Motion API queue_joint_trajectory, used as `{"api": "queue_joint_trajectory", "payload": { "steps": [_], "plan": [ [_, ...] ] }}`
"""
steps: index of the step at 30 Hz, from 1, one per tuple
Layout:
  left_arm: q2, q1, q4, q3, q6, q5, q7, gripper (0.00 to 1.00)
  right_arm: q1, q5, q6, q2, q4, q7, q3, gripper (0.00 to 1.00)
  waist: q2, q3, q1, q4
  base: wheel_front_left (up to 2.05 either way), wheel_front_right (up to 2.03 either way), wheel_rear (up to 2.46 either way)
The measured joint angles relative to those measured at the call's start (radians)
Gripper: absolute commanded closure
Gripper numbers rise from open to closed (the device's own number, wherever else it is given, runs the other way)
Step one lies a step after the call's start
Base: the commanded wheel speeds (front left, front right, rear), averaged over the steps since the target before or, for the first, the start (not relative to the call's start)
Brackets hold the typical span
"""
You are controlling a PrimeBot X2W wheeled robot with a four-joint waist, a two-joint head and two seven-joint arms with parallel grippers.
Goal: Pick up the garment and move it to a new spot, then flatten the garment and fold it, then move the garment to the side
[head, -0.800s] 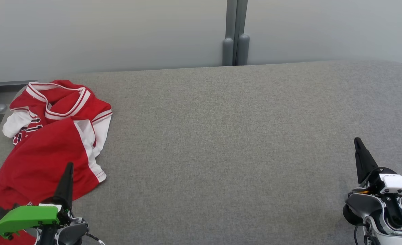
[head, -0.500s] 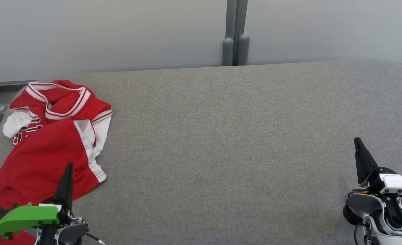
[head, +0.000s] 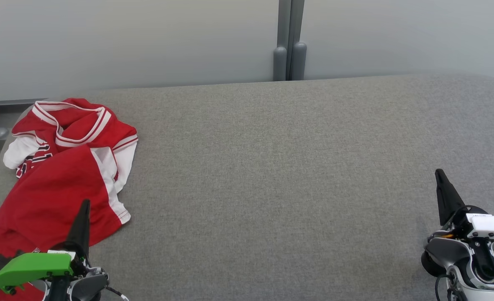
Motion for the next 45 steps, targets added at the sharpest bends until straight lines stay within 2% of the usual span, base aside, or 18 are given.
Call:
{"api": "queue_joint_trajectory", "payload": {
  "steps": [45],
  "plan": [
    [0.0,0.0,0.0,0.001,0.0,0.0,0.0,1.0,0.0,0.0,0.0,0.0,0.0,0.0,-0.001,1.0,0.0,0.0,0.0,0.0,0.0,0.0,0.0]
  ]
}}
